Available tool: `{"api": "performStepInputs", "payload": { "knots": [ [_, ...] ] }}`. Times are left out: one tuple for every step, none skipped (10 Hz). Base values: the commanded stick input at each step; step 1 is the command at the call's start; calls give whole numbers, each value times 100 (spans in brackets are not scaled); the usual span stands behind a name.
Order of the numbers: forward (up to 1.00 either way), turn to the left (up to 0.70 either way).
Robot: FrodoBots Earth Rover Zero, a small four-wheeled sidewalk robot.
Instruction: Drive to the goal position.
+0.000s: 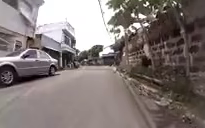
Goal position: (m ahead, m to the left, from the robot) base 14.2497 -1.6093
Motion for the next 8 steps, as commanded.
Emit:
{"api": "performStepInputs", "payload": {
  "knots": [
    [100, 0],
    [100, 0],
    [100, 0],
    [100, 0],
    [100, 0],
    [100, 0],
    [100, 0],
    [100, 0]
  ]
}}
